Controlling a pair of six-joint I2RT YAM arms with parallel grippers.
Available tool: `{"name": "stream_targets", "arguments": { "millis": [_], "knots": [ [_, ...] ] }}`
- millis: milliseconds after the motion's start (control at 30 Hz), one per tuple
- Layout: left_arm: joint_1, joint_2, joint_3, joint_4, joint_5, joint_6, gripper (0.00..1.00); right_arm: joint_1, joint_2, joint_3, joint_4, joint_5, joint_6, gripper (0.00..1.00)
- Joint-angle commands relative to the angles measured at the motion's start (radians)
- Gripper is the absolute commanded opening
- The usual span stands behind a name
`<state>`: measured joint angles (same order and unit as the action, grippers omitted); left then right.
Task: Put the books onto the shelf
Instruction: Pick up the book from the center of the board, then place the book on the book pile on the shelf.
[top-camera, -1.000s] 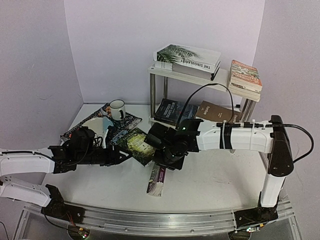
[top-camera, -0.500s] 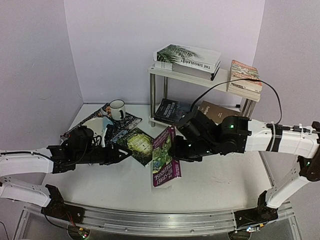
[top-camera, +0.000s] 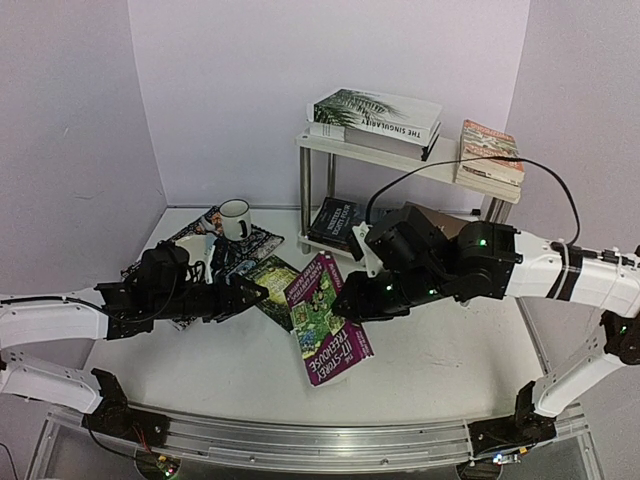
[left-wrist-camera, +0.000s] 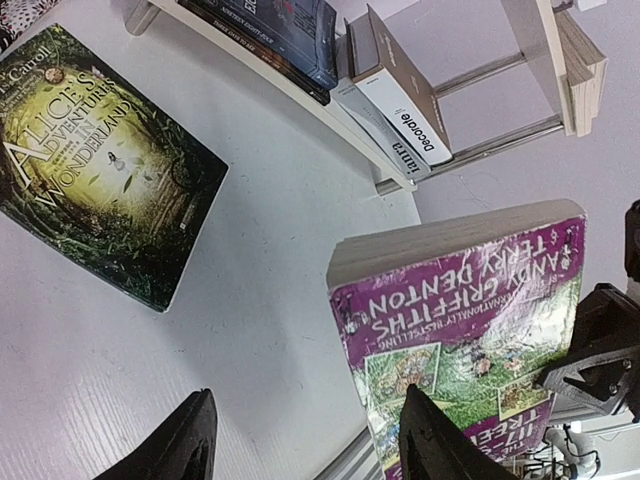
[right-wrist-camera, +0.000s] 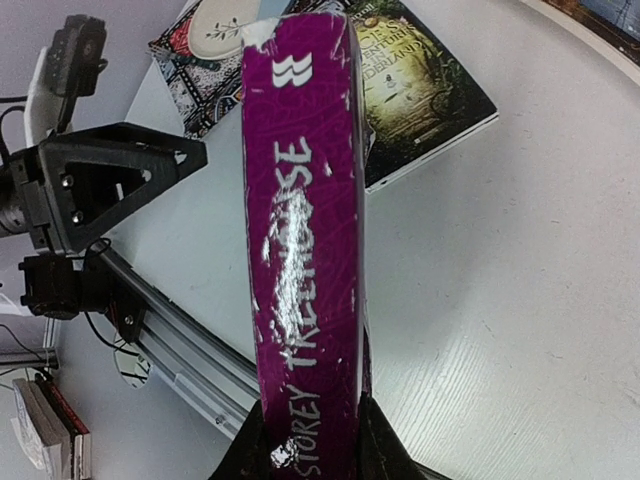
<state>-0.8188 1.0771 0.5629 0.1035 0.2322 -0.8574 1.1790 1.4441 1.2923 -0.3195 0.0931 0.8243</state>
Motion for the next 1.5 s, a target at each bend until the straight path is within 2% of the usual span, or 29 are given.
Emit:
{"name": "stream_targets", "arguments": {
  "millis": [0, 400, 833, 1467],
  "knots": [
    [0.003, -0.006, 0.031, 0.013, -0.019, -0.034, 0.65, 0.004, 0.004, 0.065, 0.006, -0.051, -0.080, 0.00],
    [0.003, 0.000, 0.049, -0.033, -0.067, -0.033, 0.66, -0.001, -0.077, 0.048, 0.034, -0.023, -0.257, 0.00],
    [0.002, -0.063, 0.036, -0.081, -0.104, -0.052, 0.66, -0.001, -0.092, 0.100, 0.008, -0.085, -0.341, 0.00],
    [0.003, -0.133, 0.011, -0.097, -0.133, -0.050, 0.67, -0.022, 0.010, 0.472, 0.008, -0.094, -0.561, 0.00]
  ]
}}
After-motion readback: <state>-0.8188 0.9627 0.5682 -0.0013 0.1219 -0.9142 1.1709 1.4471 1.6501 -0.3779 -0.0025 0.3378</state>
